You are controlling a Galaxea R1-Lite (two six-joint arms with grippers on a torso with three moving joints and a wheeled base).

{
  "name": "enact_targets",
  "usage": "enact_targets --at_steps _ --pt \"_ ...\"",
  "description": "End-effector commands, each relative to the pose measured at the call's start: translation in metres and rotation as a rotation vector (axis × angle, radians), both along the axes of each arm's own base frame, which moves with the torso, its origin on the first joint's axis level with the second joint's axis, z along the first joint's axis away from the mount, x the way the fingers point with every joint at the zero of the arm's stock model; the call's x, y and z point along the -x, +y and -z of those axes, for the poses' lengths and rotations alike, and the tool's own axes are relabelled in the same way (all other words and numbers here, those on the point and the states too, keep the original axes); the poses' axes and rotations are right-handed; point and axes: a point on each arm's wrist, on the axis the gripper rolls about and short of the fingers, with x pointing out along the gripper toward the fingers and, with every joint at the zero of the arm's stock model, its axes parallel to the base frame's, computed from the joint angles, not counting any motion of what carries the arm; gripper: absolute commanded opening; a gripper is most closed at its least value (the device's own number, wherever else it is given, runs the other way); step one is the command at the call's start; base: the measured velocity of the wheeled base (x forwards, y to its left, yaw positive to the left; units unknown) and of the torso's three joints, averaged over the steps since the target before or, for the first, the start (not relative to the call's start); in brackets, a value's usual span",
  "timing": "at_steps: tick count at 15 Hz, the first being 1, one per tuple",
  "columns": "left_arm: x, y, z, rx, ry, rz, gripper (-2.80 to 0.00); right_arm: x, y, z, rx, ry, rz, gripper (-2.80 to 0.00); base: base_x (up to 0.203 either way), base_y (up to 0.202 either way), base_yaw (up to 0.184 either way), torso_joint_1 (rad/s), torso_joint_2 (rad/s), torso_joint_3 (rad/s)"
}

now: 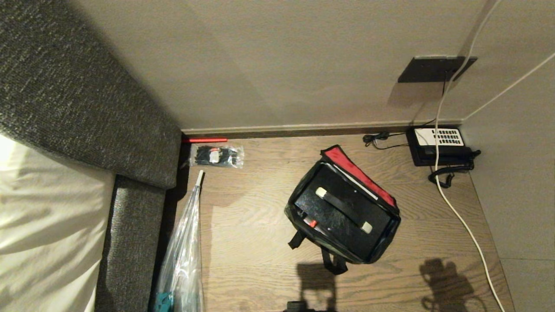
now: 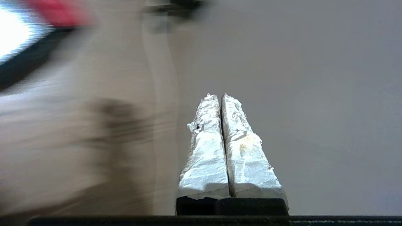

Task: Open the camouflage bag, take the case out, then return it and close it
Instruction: Close the top of the storage box

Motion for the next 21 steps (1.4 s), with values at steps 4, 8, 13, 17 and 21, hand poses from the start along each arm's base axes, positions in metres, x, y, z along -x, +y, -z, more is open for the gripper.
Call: enact_targets --at_steps 4,8,13,17,21 --pt "0.0 0.0 0.0 0.0 0.001 0.0 -2.8 0.04 0.003 0.084 -0.275 -0.168 -0.116 -2.8 0.0 0.0 0.0 0.0 0.0 0.0" --pt "0.0 0.0 0.0 0.001 0.001 0.0 -2.8 0.044 0.007 0.097 -0.381 -0.254 -0.315 -2.8 0.0 0.0 0.0 0.0 0.0 0.0" --pt "0.0 0.0 0.0 0.0 0.001 0.0 -2.8 0.048 0.007 0.107 -0.52 -0.235 -0.304 -2.8 0.0 0.0 0.0 0.0 0.0 0.0" --pt "0.0 0.0 0.0 0.0 0.001 0.0 -2.8 0.047 0.007 0.105 -0.538 -0.273 -0.307 -2.8 0.0 0.0 0.0 0.0 0.0 0.0" --pt "0.0 0.0 0.0 0.001 0.001 -0.001 -2.8 0.047 0.007 0.105 -0.538 -0.273 -0.307 -2.8 0.0 0.0 0.0 0.0 0.0 0.0"
